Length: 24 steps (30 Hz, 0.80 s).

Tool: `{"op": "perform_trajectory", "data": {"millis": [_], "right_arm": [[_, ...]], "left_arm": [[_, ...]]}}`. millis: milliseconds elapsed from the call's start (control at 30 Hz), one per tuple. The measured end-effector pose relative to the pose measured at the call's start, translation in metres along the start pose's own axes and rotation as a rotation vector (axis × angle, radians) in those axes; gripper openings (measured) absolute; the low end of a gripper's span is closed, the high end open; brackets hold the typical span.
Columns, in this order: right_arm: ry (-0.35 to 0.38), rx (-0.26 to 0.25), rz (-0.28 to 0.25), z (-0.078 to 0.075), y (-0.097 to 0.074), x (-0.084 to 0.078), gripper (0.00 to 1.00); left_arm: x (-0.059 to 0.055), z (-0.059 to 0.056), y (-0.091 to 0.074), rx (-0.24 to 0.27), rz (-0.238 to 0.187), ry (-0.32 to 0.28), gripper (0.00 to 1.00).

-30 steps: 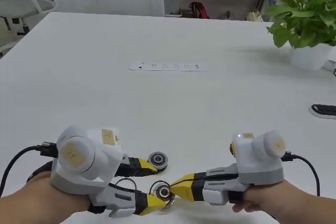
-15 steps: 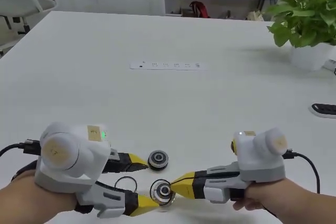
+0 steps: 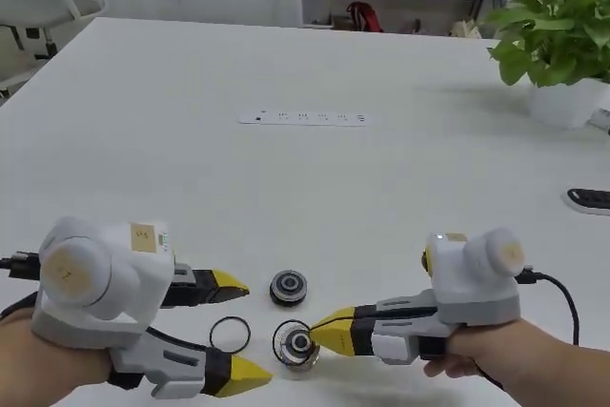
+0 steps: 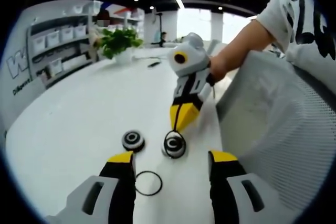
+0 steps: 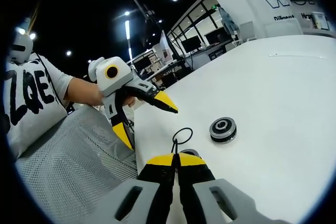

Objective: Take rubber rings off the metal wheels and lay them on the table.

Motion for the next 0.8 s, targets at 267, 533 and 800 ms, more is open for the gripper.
{"op": "perform_trajectory", "data": {"millis": [267, 533, 800], "right_arm": [[-0.002, 0.005, -0.002, 0.002, -0.001, 0.002, 0.00], [-0.013, 0.020, -0.008, 0.006, 0.001, 0.011, 0.00], [-0.013, 0.032, -0.011, 0.007, 0.004, 0.016, 0.00]], "left_arm": [[-0.004, 0.005, -0.010, 0.019, -0.005, -0.023, 0.63], [-0.005, 0.005, -0.017, 0.032, -0.013, -0.033, 0.68], [-0.008, 0.010, -0.025, 0.063, -0.026, -0.057, 0.70]]}}
Point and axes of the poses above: the centre of the closed fingertips' face, and the gripper's own axes: y roughly forward along the fingers, z roughly to its left, x roughly out of its top, the point moved 4 cm from there along -y, roughly backward along the fingers, and after that the axes turned 6 degrees about z, right-handed, at the moved point
